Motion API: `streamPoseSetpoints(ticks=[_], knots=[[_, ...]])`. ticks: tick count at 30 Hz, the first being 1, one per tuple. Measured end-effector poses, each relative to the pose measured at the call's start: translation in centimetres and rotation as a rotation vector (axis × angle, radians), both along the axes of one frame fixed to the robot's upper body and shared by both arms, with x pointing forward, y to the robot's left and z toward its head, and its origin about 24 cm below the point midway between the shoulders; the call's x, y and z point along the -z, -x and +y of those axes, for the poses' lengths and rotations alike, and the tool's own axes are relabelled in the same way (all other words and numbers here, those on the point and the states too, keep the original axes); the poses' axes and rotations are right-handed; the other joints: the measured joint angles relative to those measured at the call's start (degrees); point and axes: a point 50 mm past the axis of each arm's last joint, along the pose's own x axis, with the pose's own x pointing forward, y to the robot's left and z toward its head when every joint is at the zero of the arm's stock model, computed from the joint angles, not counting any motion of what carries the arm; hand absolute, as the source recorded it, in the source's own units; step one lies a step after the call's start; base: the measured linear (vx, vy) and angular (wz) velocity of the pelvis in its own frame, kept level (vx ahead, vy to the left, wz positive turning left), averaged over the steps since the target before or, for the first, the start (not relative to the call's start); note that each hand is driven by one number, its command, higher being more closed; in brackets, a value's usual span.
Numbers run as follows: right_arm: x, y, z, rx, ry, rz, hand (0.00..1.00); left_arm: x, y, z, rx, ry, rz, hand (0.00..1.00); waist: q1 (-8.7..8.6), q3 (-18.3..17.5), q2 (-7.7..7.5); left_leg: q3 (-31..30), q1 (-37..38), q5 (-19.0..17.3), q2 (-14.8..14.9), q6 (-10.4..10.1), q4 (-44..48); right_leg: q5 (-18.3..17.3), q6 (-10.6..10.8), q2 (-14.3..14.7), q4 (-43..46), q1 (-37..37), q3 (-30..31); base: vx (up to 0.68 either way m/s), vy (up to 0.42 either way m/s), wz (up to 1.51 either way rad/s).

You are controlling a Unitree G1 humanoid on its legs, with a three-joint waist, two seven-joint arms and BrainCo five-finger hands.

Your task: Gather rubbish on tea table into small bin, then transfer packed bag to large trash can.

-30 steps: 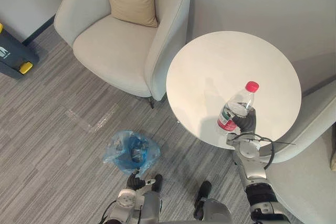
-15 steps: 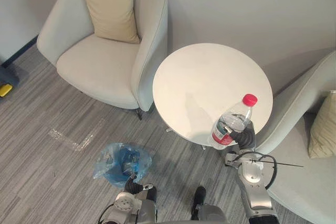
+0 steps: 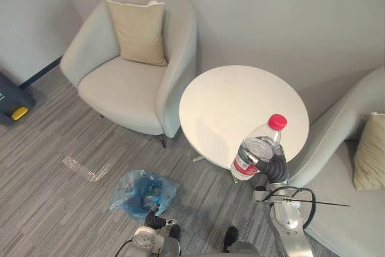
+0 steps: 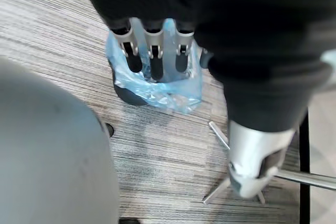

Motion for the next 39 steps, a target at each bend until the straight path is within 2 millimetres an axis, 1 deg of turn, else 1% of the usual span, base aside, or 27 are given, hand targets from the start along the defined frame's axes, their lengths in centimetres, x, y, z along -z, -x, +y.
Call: streamPoseSetpoints(ticks=[1, 2, 3, 4, 5, 6, 7, 8, 11, 13, 16, 17, 18, 19, 20, 21, 22, 23, 24, 25, 26, 27, 28, 31, 35, 37, 39], knots=[[-0.1, -0.1, 0.1, -0.004, 0.0, -0.004, 1.0, 0.0, 0.1, 0.0, 0.0, 0.0, 0.001, 0.0, -0.03, -0.4, -0.1, 4.8, 0.6, -0.3, 0.9, 1.7, -1.7, 0.1, -0.1, -0.5, -0.4, 0.0, -0.5, -0.01, -0.007, 0.42], [-0.2, -0.2, 0.2, -0.006, 0.004, -0.011, 1.0, 0.2, 0.3, -0.1, 0.001, 0.002, 0.013, 0.0, -0.28, -0.6, -0.08, 9.3, 1.5, -0.6, 1.9, 0.4, -3.7, 0.4, -0.5, -1.4, -0.8, 0.0, -1.8, 0.03, 0.06, 0.58], [-0.5, -0.5, -0.1, 0.003, 0.01, -0.026, 1.0, 0.2, 0.3, -0.2, 0.011, -0.002, 0.018, 0.0, -0.95, -0.8, -0.02, 14.8, 0.1, -1.3, 4.3, -0.8, -0.9, 0.5, -0.5, -2.4, -0.6, -0.6, -4.1, 0.05, 0.117, 0.62], [-0.7, -0.8, -0.5, 0.012, 0.028, -0.034, 1.0, 0.3, 0.3, -0.7, 0.025, 0.002, 0.021, 0.0, -1.08, -1.1, 1.73, 19.9, -1.3, -0.3, 7.0, -0.5, 2.4, 0.3, -0.5, -2.2, 0.3, -0.9, -5.2, 0.06, 0.139, 0.86], [-0.5, -1.2, -1.8, 0.059, 0.053, -0.025, 1.0, 0.3, 0.4, -1.5, 0.072, 0.001, 0.02, 0.0, -1.87, -1.0, 2.19, 23.5, -2.6, 4.1, 7.8, -4.7, 4.2, -0.7, 0.3, -2.8, 1.8, -0.1, -6.5, 0.05, 0.086, 0.73], [-0.3, -1.3, -2.0, 0.07, 0.057, -0.02, 1.0, 0.3, 0.4, -1.6, 0.085, -0.001, 0.02, 0.0, -2.06, -1.0, 2.13, 23.5, -2.2, 4.2, 7.4, -4.9, 3.6, -0.7, 0.3, -3.0, 1.7, 0.4, -6.9, 0.05, 0.105, 0.79], [-0.2, -1.4, -2.4, 0.087, 0.074, -0.015, 1.0, 0.3, 0.4, -1.8, 0.098, 0.0, 0.019, 0.0, -2.4, -1.0, 2.01, 23.2, -0.7, 4.3, 6.6, -6.2, 1.4, -0.7, 0.4, -3.5, 1.5, 1.3, -8.0, 0.05, 0.124, 0.55], [0.0, -1.7, -2.4, 0.096, 0.095, -0.009, 1.0, 0.3, 0.5, -1.9, 0.109, -0.006, 0.02, 0.0, -2.46, -1.0, 1.62, 22.6, 0.7, 5.9, 5.3, -8.4, -2.3, -0.5, 0.6, -4.0, 1.5, 1.6, -8.7, 0.04, 0.114, 0.48], [0.9, -2.1, -1.4, 0.087, 0.058, 0.03, 1.0, 0.4, 0.5, -1.2, 0.111, -0.022, 0.022, 0.0, -2.36, -1.0, 0.16, 21.3, 2.5, 7.8, 3.1, -8.0, -5.8, -0.2, 0.8, -4.9, 0.8, 3.1, -8.6, 0.01, 0.084, 0.32], [1.8, -2.4, -0.5, 0.054, 0.068, 0.068, 1.0, 0.4, 0.6, -1.2, 0.111, -0.023, 0.027, 0.0, -2.11, -1.1, 0.04, 21.4, 3.8, 7.6, 2.8, -7.9, -6.1, -0.5, 0.5, -5.8, 3.0, 3.2, -8.3, 0.01, 0.075, 0.07], [2.2, -2.4, 0.8, 0.007, 0.07, 0.087, 1.0, 0.4, 0.6, -0.5, 0.1, -0.037, 0.023, 0.0, -2.35, 0.0, -2.07, 20.6, 5.2, 3.5, -0.1, -9.1, -5.2, -7.8, 1.1, -10.8, 10.5, 3.0, -8.0, -0.02, 0.095, 0.24], [2.3, -2.3, 0.7, 0.005, 0.072, 0.093, 1.0, 0.3, 0.6, -0.3, 0.096, -0.041, 0.024, 0.0, -2.9, 0.4, -2.83, 18.9, 4.9, 2.5, -1.1, -8.3, -2.9, -11.7, -2.6, -11.8, 13.8, 2.8, -6.3, -0.03, 0.071, 0.51], [2.4, -2.2, 0.6, 0.006, 0.075, 0.098, 1.0, 0.4, 0.6, -0.2, 0.095, -0.041, 0.025, 0.0, -3.14, 0.4, -2.75, 18.1, 4.4, 1.9, -1.2, -7.8, -1.5, -13.3, -4.6, -11.5, 14.7, 2.7, -5.0, 0.01, 0.019, 0.79], [2.8, -1.7, 0.1, 0.02, 0.085, 0.117, 1.0, 0.4, 0.7, -0.2, 0.089, -0.041, 0.028, 0.0, -3.59, 0.2, -2.44, 15.4, 2.9, 0.0, -1.4, -7.2, 2.5, -16.3, -8.3, -9.1, 15.4, 3.0, 0.1, 0.05, -0.008, 1.12], [3.4, -1.0, -0.7, 0.034, 0.103, 0.147, 1.0, 0.4, 0.8, 0.1, 0.077, -0.04, 0.029, 0.0, -3.93, 0.0, -2.55, 12.1, 1.8, -1.9, -2.3, -6.4, 5.8, -18.3, -10.9, -6.5, 15.8, 3.5, 5.1, 0.09, -0.012, 1.16], [3.6, -0.7, -0.9, 0.034, 0.114, 0.158, 1.0, 0.4, 0.8, 0.2, 0.069, -0.038, 0.03, 0.0, -3.92, -0.5, -2.64, 10.7, 1.6, -2.6, -2.6, -5.9, 6.4, -18.9, -12.1, -6.3, 16.6, 3.3, 6.1, 0.18, -0.015, 1.08], [3.7, -0.6, -1.3, 0.028, 0.136, 0.164, 1.0, 0.3, 0.6, 0.4, 0.063, -0.044, 0.023, 0.0, -4.49, -0.5, -2.12, 7.7, 1.0, -3.6, -3.1, -4.9, 7.3, -17.0, -13.3, -5.3, 20.9, 1.7, 10.4, 0.17, -0.004, 0.76], [3.7, -0.6, -1.4, 0.029, 0.135, 0.168, 1.0, 0.3, 0.6, 0.4, 0.061, -0.045, 0.025, 0.0, -4.77, 0.1, -1.27, 5.7, 0.9, -3.7, -2.7, -4.9, 7.3, -15.7, -12.0, -3.9, 25.5, -1.2, 13.9, 0.17, -0.028, 0.99], [3.9, -0.5, -1.5, 0.033, 0.133, 0.181, 1.0, 0.4, 0.7, 0.5, 0.065, -0.048, 0.03, 0.0, -5.34, 0.8, 0.44, 3.0, 1.2, -3.6, -0.8, -5.2, 7.0, -17.3, -7.3, 1.0, 25.4, -2.8, 19.1, 0.1, -0.038, 0.89], [4.0, -0.5, -1.5, 0.034, 0.132, 0.184, 1.0, 0.4, 0.7, 0.7, 0.067, -0.056, 0.033, 0.0, -5.42, 1.0, 0.95, 1.7, 1.6, -3.1, 0.4, -6.2, 6.6, -17.8, -6.2, 4.5, 23.8, -4.9, 21.6, 0.16, -0.069, 0.92], [3.9, -0.4, -1.5, 0.034, 0.129, 0.182, 1.0, 0.5, 0.7, 1.1, 0.069, -0.066, 0.041, 0.0, -5.24, 0.9, 0.54, 0.9, 1.7, -3.1, 0.4, -6.6, 6.8, -16.7, -5.6, 5.8, 21.1, -6.1, 22.0, 0.21, -0.107, 0.77], [3.9, -0.4, -1.4, 0.034, 0.123, 0.179, 1.0, 0.4, 0.6, 1.6, 0.071, -0.079, 0.043, 0.0, -5.02, 0.4, -1.47, 0.4, 2.1, -3.8, -1.2, -7.1, 7.6, -13.5, -4.9, 5.4, 17.3, -7.5, 21.8, 0.33, -0.187, 1.1], [3.6, -0.4, -1.6, 0.042, 0.128, 0.17, 1.0, 0.5, 0.5, 1.4, 0.083, -0.084, 0.047, 0.0, -5.66, 0.4, -1.51, -1.4, 1.6, -5.5, -1.8, -7.8, 11.3, -10.8, -1.9, 4.9, 16.8, -6.1, 20.8, 0.31, -0.178, 0.91], [3.0, -0.5, -2.4, 0.061, 0.148, 0.148, 1.0, 0.8, 1.1, 0.1, 0.085, -0.051, 0.066, 0.0, -4.7, -1.1, 1.2, -1.9, 1.7, -6.1, 0.5, -8.8, 11.1, -10.6, -2.2, 6.6, 13.4, -3.2, 18.2, 0.27, -0.121, 0.43], [2.9, -0.6, -2.8, 0.076, 0.147, 0.141, 1.0, 0.7, 1.0, -0.1, 0.114, -0.062, 0.062, 0.0, -4.64, -1.1, 1.08, 1.8, 3.2, -5.7, 2.6, -9.6, 10.3, -10.5, -2.1, 7.3, 11.3, 1.1, 14.0, 0.18, -0.087, 0.5], [2.9, -0.6, -3.1, 0.086, 0.149, 0.142, 1.0, 0.7, 0.9, -0.3, 0.138, -0.064, 0.056, 0.0, -4.63, -1.4, 0.73, 6.1, 3.6, -5.0, 3.3, -10.2, 9.7, -10.5, -2.2, 6.8, 10.8, 2.7, 11.8, 0.13, -0.03, 0.61], [2.9, -0.6, -3.4, 0.102, 0.151, 0.146, 1.0, 0.6, 0.8, -0.6, 0.161, -0.066, 0.049, 0.0, -4.35, -1.7, 0.33, 11.1, 3.3, -4.3, 3.7, -9.6, 9.8, -10.5, -2.3, 6.1, 10.1, 3.6, 9.9, 0.12, 0.013, 0.55]])
